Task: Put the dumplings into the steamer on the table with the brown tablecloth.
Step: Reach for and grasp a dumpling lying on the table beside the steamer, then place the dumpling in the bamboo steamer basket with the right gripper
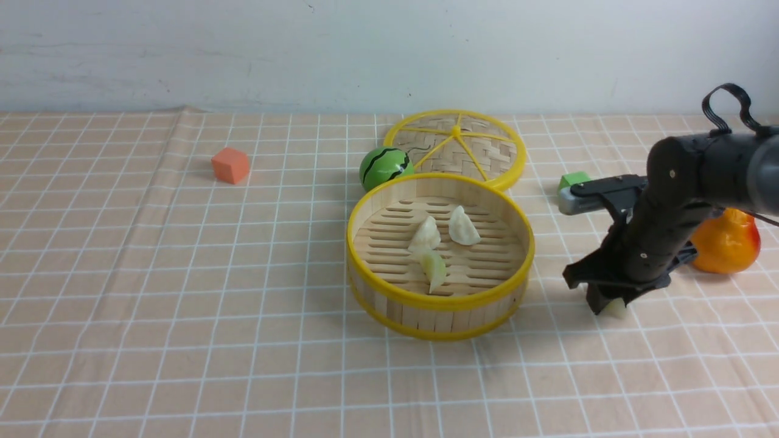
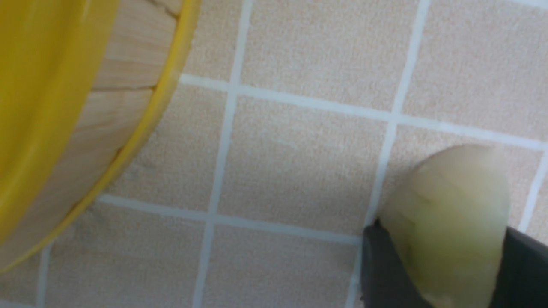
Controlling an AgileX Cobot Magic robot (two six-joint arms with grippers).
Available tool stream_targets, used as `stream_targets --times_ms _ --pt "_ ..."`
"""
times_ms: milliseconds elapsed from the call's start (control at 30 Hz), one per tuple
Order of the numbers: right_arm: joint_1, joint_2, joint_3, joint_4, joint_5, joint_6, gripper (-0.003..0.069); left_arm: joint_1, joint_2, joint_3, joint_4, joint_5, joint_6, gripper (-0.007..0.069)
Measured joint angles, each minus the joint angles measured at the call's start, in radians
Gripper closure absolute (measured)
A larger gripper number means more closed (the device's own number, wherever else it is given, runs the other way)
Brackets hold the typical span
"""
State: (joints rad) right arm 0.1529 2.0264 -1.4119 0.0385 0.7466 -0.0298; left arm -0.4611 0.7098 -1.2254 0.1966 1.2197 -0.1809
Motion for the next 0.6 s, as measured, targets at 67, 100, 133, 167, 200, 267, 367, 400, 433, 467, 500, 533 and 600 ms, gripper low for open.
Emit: stream_targets --times_ms 67,100,133,167,200,267,367,400,433,467,500,533,600 --pt "0.001 -0.015 -0.016 0.005 0.021 0.000 0.0420 0.000 0.000 0.000 0.000 0.003 0.000 0.0638" --pt "0.005 -0.023 -0.037 0.011 0.049 -0.003 0.0419 0.000 0.000 0.000 0.000 0.010 0.000 0.0638" --pt "0.012 -0.033 -0.055 0.017 0.068 -0.008 0.0418 0.000 0.000 0.000 0.000 0.015 0.000 0.0638" --pt "0.025 -0.044 -0.081 0.026 0.093 -0.016 0.0418 0.000 0.000 0.000 0.000 0.022 0.000 0.0638" --pt "0.028 -0.044 -0.087 0.026 0.097 -0.018 0.0418 0.000 0.000 0.000 0.000 0.022 0.000 0.0638" --pt "0.102 -0.066 -0.171 0.071 0.140 -0.053 0.0418 0.000 0.000 0.000 0.000 0.026 0.000 0.0638" --pt "0.202 -0.058 -0.249 0.110 0.130 -0.063 0.0418 0.000 0.000 0.000 0.000 0.026 0.000 0.0638" --pt "0.225 -0.049 -0.266 0.117 0.121 -0.063 0.0418 0.000 0.000 0.000 0.000 0.026 0.000 0.0638" --pt "0.231 -0.046 -0.269 0.117 0.121 -0.063 0.0418 0.000 0.000 0.000 0.000 0.026 0.000 0.0638" --pt "0.263 -0.022 -0.286 0.118 0.102 -0.059 0.0418 0.000 0.000 0.000 0.000 0.026 0.000 0.0638" --pt "0.280 -0.002 -0.294 0.113 0.088 -0.051 0.0418 0.000 0.000 0.000 0.000 0.026 0.000 0.0638" --pt "0.290 0.015 -0.298 0.105 0.078 -0.039 0.0418 0.000 0.000 0.000 0.000 0.026 0.000 0.0638" --pt "0.300 0.062 -0.301 0.070 0.060 0.000 0.0418 0.000 -0.004 0.001 0.000 0.026 0.000 0.0638"
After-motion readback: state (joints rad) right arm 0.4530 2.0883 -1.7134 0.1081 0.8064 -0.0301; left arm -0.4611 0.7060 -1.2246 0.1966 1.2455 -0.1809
